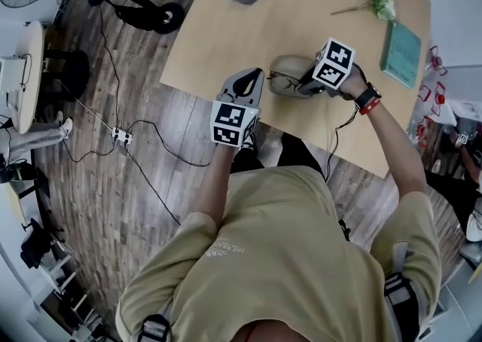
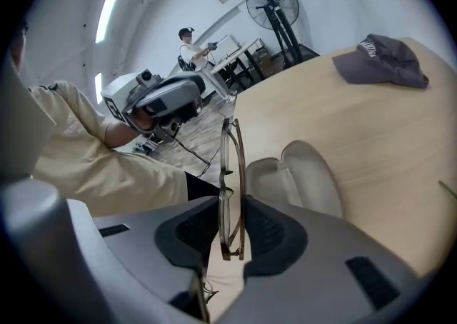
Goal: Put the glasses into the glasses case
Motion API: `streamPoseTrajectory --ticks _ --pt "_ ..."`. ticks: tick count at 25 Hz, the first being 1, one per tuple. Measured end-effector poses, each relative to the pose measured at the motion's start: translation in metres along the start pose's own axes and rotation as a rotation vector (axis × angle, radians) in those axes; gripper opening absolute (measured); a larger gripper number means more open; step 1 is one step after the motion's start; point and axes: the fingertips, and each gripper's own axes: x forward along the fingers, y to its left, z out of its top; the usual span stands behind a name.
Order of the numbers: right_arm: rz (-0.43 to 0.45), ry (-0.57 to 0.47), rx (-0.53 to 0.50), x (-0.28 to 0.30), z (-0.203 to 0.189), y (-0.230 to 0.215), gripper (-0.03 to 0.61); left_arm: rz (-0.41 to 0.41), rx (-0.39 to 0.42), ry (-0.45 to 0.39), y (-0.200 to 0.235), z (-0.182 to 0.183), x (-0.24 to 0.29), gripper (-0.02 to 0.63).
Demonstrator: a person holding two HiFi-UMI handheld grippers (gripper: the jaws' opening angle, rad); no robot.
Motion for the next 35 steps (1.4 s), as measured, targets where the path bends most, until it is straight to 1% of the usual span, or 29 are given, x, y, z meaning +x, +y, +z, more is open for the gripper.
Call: streamPoseTrajectory --ticks 4,8,14,18,27,35 --pt "0.024 0.05 -0.009 0.006 -0.008 -0.015 0.103 -0.001 -0.015 0.031 0.002 -0.007 0.011 0.023" --pt "0.022 0.101 -0.017 0.016 -0.01 -0.031 0.103 -0.005 -0.023 0.046 0.009 -0.01 0.019 0.023" --pt "0.037 0.175 0.015 0.03 -0.024 -0.054 0.106 -0.001 -0.041 0.065 0.011 -0.016 0.027 0.023" --pt "0.054 0.219 0.008 0.038 -0.032 -0.062 0.106 0.007 -0.046 0.076 0.011 -0.022 0.028 0.023" --pt "0.024 0.265 -0.016 0.059 -0.032 -0.065 0.108 0.012 -0.052 0.093 0.019 -0.032 0.015 0.023" --pt "-0.02 0.328 -0.045 0.071 -0.039 -0.066 0.117 0.024 -0.076 0.092 0.024 -0.037 0.006 0.023"
